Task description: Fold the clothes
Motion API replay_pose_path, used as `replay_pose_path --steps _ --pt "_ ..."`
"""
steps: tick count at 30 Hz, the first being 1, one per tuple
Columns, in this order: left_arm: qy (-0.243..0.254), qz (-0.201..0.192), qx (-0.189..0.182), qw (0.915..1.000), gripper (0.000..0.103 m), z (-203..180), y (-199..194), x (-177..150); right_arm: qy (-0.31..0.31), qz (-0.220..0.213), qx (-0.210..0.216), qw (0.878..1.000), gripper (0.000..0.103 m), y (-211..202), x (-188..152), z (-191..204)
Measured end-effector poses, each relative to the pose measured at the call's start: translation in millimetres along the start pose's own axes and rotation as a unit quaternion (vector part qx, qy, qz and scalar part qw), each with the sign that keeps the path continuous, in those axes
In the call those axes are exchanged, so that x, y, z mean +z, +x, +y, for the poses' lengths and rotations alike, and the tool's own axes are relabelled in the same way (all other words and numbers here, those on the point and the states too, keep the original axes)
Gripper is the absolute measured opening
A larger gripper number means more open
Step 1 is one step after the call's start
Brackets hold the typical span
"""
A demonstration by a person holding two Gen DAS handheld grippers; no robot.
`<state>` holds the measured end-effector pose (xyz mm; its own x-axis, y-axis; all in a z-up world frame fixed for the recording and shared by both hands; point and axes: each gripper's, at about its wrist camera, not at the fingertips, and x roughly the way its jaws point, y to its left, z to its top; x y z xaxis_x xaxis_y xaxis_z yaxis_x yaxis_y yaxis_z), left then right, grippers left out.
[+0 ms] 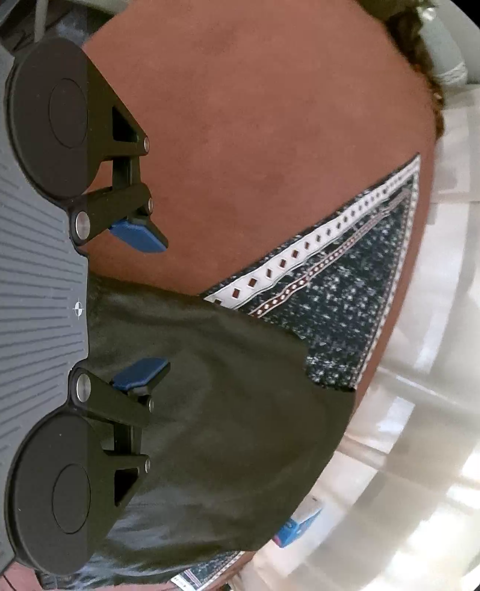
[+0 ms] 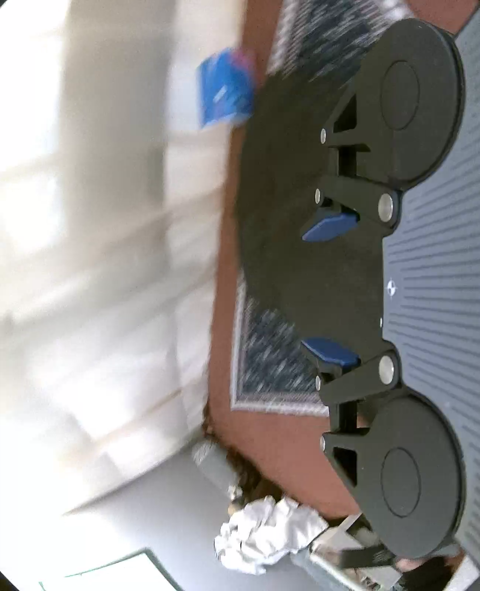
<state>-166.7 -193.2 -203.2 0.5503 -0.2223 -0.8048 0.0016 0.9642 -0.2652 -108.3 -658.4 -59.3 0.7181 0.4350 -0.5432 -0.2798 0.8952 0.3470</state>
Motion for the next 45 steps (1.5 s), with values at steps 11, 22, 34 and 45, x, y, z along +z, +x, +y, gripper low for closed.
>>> replay_pose_path --steps 11,22,34,45 --pt "0.011 0.034 -0.065 0.9972 0.076 16 29 -4 -0.135 0.090 -0.103 0.981 0.067 230 48 95" --pt "-0.002 0.045 -0.108 0.9931 0.077 19 41 0 -0.098 0.109 -0.202 0.968 0.063 368 23 70" --pt "-0.005 0.057 -0.121 0.9910 0.008 27 47 6 -0.082 0.130 -0.240 0.958 0.027 393 11 53" --pt "0.044 0.012 -0.151 0.9875 0.000 1 -5 22 0.031 0.074 -0.168 0.983 0.016 343 34 30"
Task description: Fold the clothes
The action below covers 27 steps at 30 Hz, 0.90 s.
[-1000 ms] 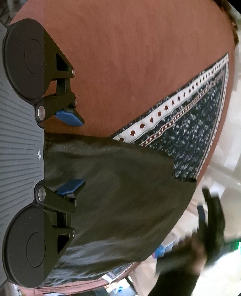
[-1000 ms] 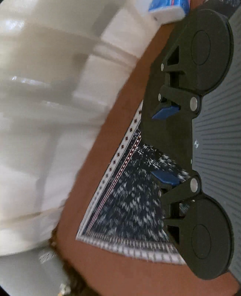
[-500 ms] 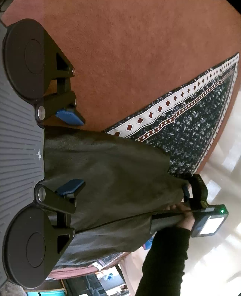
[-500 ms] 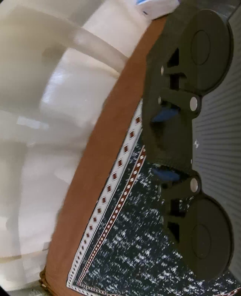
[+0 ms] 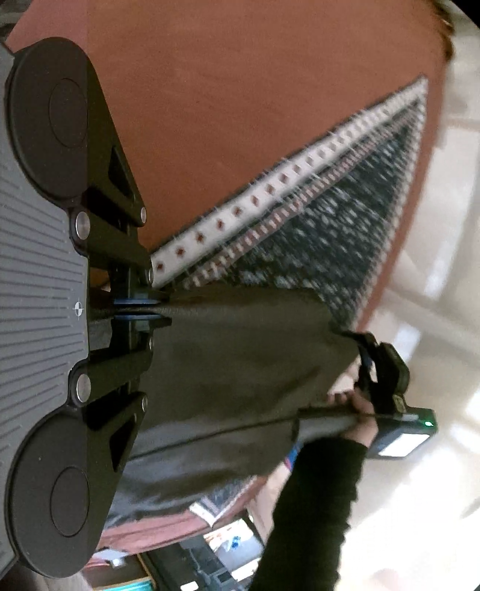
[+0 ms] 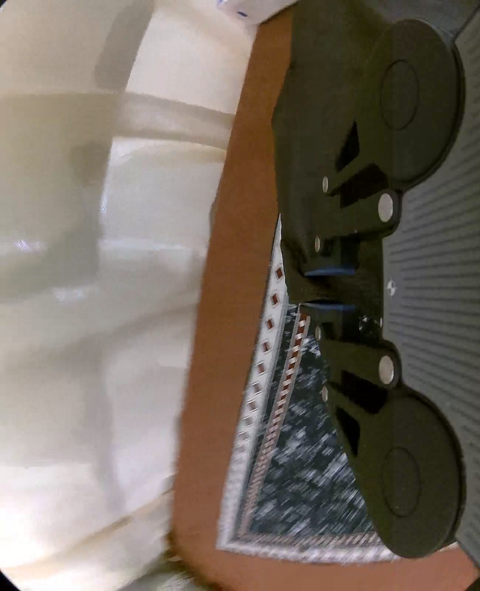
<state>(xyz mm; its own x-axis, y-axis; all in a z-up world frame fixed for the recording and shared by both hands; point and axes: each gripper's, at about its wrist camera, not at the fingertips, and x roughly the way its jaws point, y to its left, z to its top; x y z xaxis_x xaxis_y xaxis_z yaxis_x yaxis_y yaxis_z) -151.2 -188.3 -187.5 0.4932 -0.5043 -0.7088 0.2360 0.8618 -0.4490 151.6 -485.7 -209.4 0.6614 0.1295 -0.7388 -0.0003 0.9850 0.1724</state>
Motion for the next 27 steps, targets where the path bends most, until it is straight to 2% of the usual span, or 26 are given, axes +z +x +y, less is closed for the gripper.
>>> replay_pose_path --steps 6,9,14,17,20,21,22,24,26,27 --pt "0.047 -0.018 -0.054 0.9973 0.000 -60 -12 14 0.093 -0.047 0.082 0.991 0.015 -43 4 -56" --pt "0.064 -0.009 -0.093 0.9936 0.000 -96 -3 13 0.132 -0.069 0.111 0.983 0.015 -64 1 -96" --pt "0.101 0.043 -0.135 0.9847 0.001 -154 37 -6 0.185 -0.079 0.115 0.973 0.015 -80 -14 -169" --pt "0.106 0.089 -0.136 0.9810 0.002 -179 82 -27 0.190 -0.062 0.108 0.974 0.015 -70 -28 -201" --pt "0.105 0.115 -0.128 0.9795 0.004 -193 117 -42 0.182 -0.037 0.101 0.977 0.015 -50 -41 -220" --pt "0.105 0.123 -0.124 0.9791 0.007 -197 128 -47 0.181 -0.031 0.099 0.978 0.016 -44 -45 -224" --pt "0.105 0.130 -0.120 0.9786 0.016 -200 137 -51 0.180 -0.029 0.096 0.979 0.019 -40 -48 -226" --pt "0.109 0.140 -0.112 0.9776 0.030 -204 148 -57 0.180 -0.025 0.089 0.979 0.030 -35 -52 -230" --pt "0.106 0.148 -0.102 0.9781 0.043 -206 153 -59 0.176 -0.028 0.084 0.980 0.054 -38 -53 -232" --pt "0.100 0.152 -0.100 0.9782 0.050 -206 153 -58 0.166 -0.033 0.082 0.982 0.058 -46 -51 -233"
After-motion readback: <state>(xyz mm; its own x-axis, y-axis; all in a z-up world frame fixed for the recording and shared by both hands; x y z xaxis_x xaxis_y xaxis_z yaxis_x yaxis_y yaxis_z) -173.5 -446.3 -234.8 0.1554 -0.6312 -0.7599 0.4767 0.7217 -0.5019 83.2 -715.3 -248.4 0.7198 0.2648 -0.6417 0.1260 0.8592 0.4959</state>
